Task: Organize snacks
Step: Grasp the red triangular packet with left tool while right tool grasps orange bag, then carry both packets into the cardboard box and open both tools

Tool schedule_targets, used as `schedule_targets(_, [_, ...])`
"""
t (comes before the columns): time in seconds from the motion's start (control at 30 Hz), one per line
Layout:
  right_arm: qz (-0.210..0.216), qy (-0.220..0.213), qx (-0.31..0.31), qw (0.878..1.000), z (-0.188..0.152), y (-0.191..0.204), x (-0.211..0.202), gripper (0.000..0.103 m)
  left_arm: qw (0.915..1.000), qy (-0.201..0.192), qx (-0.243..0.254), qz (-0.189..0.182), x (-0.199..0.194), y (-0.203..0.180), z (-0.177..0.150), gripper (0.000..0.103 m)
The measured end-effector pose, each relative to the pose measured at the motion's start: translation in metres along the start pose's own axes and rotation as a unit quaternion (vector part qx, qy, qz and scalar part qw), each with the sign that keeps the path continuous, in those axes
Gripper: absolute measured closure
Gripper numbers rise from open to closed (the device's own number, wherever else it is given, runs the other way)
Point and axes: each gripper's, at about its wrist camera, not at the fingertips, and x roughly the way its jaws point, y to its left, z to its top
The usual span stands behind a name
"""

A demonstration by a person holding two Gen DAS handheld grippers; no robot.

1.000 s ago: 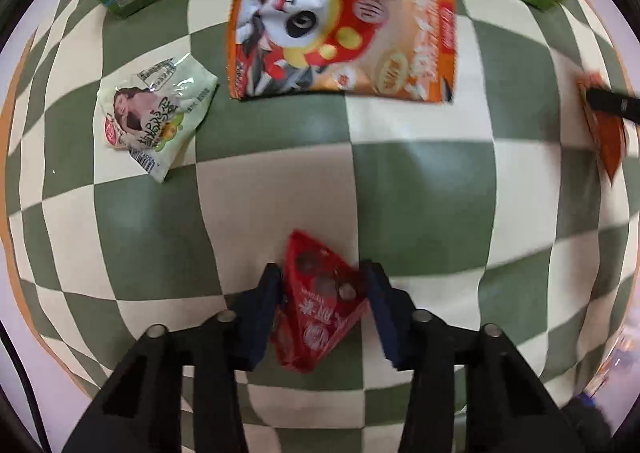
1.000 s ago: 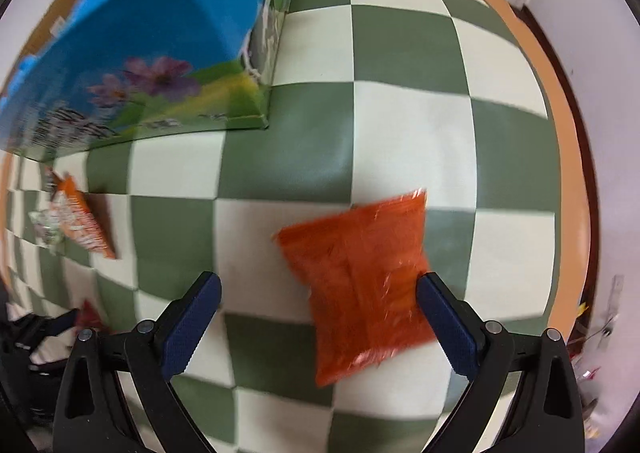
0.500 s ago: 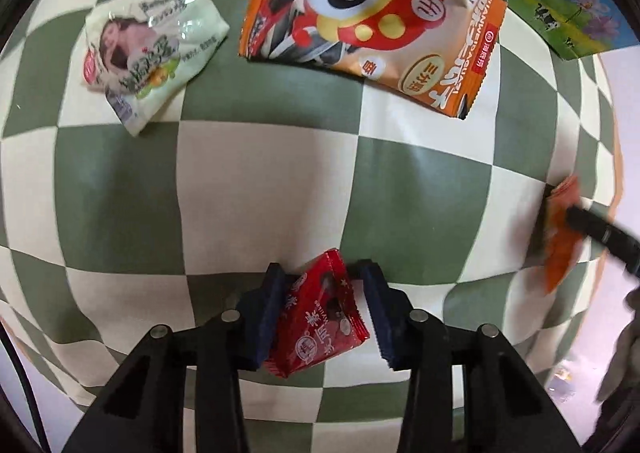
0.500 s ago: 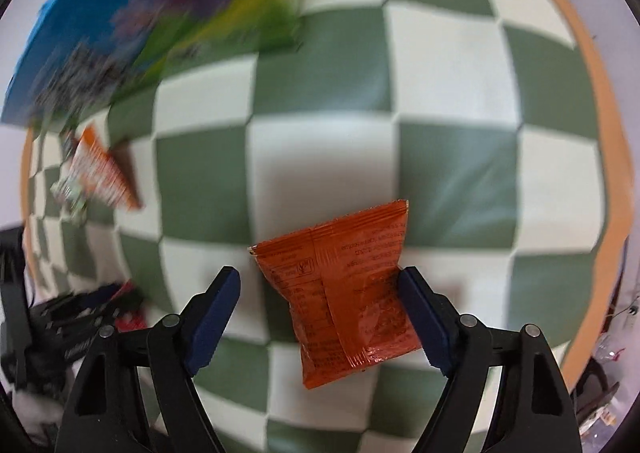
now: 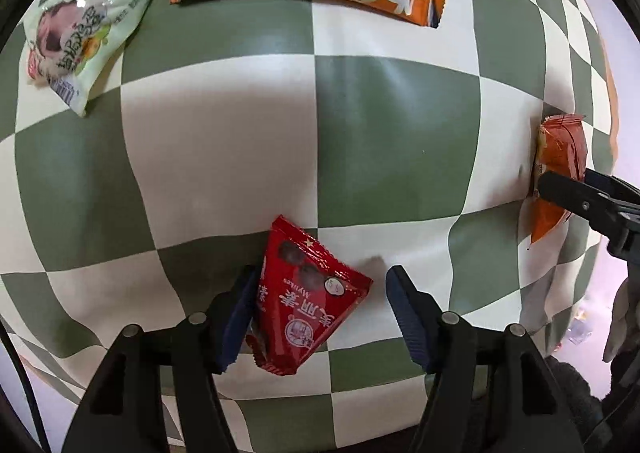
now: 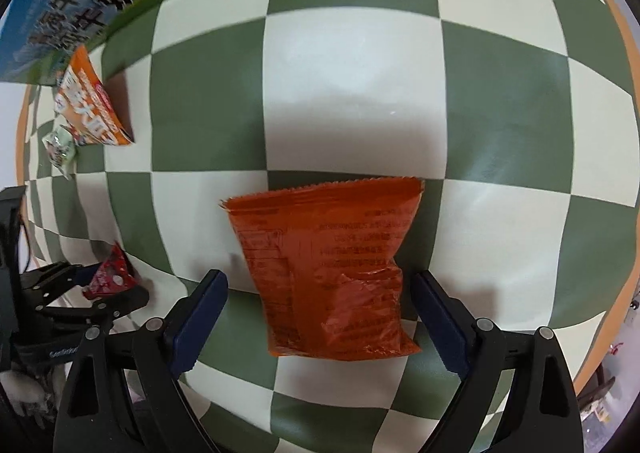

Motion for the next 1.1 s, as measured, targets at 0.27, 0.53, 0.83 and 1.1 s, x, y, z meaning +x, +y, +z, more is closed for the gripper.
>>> schedule_targets(0.27, [-0.009,-0.032,0.008,0.999,0.003,0.006,-0.004,0.01,0.9986,-0.032,0.009,0.04,-0.006,-0.023,-0.016,0.053])
schedule_targets(0.53, [-0.016,-0.043,0.007,0.999,0.015,-0.006,-0.014,0.022,0.9984,-0.038,-0.001,0.041,-0.025,-0.018,0.0,0.053])
schedule_targets(0.83, [0.026,-0.05,0.002,0.998,-0.003,-0.004,-0.022,0.047,0.9981,-0.057,-0.003,0.023,-0.052,-0.019,0.004,0.053])
schedule_targets(1.1, [0.112,-0.083,0.002,0.99,0.0,0.016,-0.083,0.049,0.9892,-0.144,0.012,-0.025,-0.148,-0.039,0.009,0.053])
